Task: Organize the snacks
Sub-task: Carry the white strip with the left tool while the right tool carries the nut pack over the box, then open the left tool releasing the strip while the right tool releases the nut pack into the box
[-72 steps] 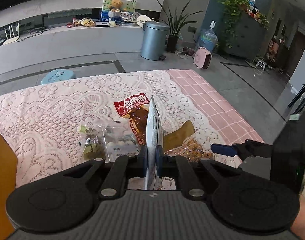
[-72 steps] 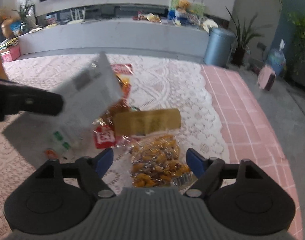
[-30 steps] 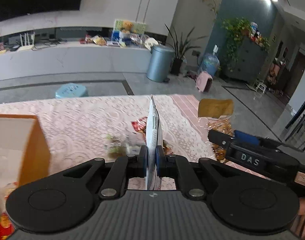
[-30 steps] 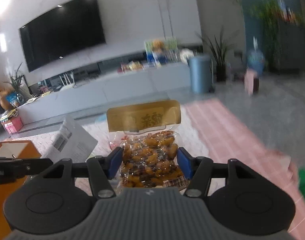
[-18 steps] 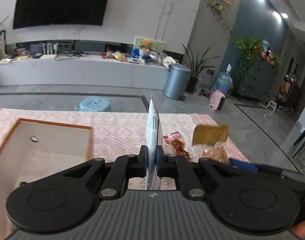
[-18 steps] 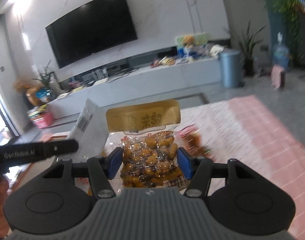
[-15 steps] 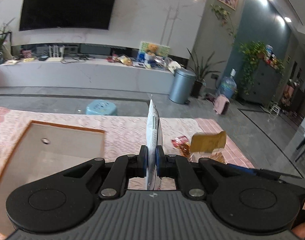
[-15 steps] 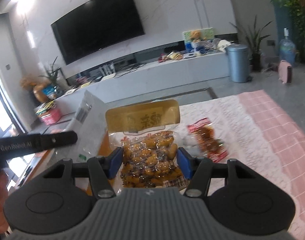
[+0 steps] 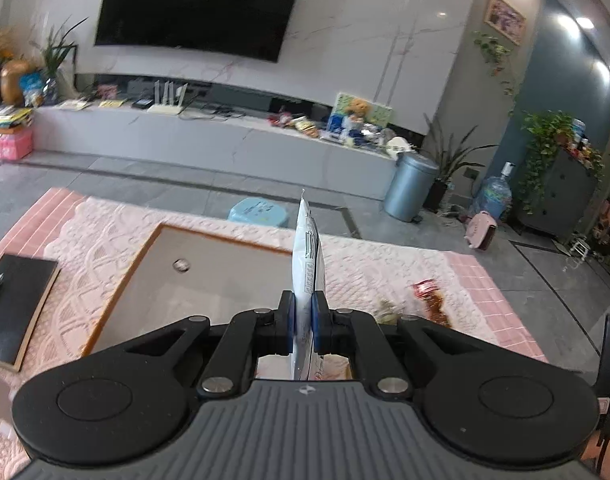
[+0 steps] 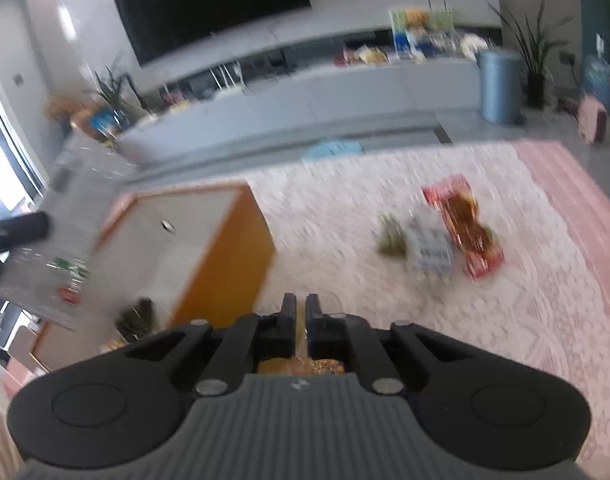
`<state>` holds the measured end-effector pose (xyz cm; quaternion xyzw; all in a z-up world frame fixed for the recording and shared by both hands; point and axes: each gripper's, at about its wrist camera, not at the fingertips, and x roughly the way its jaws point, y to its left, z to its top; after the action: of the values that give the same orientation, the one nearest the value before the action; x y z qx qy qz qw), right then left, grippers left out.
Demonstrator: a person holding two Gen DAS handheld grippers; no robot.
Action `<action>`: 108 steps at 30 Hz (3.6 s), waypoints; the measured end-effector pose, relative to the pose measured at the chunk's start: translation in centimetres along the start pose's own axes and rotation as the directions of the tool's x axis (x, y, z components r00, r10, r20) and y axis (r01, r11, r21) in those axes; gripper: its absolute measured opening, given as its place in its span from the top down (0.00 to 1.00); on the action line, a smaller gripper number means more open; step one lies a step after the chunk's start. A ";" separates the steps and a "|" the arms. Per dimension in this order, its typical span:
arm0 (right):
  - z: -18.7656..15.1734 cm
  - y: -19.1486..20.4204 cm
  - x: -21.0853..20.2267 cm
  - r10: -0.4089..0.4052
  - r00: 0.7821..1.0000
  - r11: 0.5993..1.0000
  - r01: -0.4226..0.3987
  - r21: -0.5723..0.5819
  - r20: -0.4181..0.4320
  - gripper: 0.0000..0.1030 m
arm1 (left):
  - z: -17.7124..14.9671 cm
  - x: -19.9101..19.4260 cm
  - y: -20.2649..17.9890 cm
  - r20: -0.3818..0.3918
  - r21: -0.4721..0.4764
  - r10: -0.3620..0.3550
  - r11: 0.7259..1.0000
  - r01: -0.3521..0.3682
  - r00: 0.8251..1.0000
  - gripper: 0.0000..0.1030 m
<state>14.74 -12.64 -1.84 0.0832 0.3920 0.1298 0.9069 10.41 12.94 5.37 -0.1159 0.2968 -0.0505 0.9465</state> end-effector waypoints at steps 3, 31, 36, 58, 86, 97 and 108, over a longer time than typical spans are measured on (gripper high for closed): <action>-1.1 -1.2 1.4 -0.020 0.998 0.999 0.021 0.026 -0.052 0.93 | -0.3 0.7 1.6 -0.019 -0.041 0.011 0.999 -0.012 1.000 0.92; -2.2 -0.5 13.5 0.002 0.936 0.786 -0.218 -0.578 -0.351 0.24 | -2.2 4.8 6.6 -0.125 -0.132 0.030 0.990 -0.047 0.992 0.92; -2.0 -0.6 14.2 0.029 0.917 0.753 -0.281 -0.595 -0.398 0.21 | -2.3 5.1 6.9 -0.134 -0.142 0.024 0.989 -0.044 0.991 0.92; -1.2 0.5 14.5 0.010 0.917 0.788 -0.253 -0.561 -0.399 0.36 | -2.2 4.6 7.5 -0.134 -0.153 0.027 0.987 -0.047 0.991 0.92; 8.8 15.1 14.1 0.187 0.940 0.896 -0.283 -0.344 -0.287 0.36 | -1.7 11.1 13.0 -0.203 -0.291 -0.005 0.955 -0.056 0.979 0.92; 6.6 17.0 18.9 -0.053 0.916 0.797 -0.200 -0.569 -0.397 0.36 | -2.4 12.9 13.0 -0.265 -0.267 -0.003 0.961 -0.070 0.964 0.92; 5.7 17.8 21.4 -0.166 0.908 0.724 -0.154 -0.673 -0.385 0.35 | -2.6 13.1 11.9 -0.288 -0.171 0.052 0.980 -0.104 0.956 0.88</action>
<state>30.01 10.46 -8.28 -0.2911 0.5008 0.2779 0.7663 20.01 21.77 -6.87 -0.1827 0.4362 -0.0012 0.8811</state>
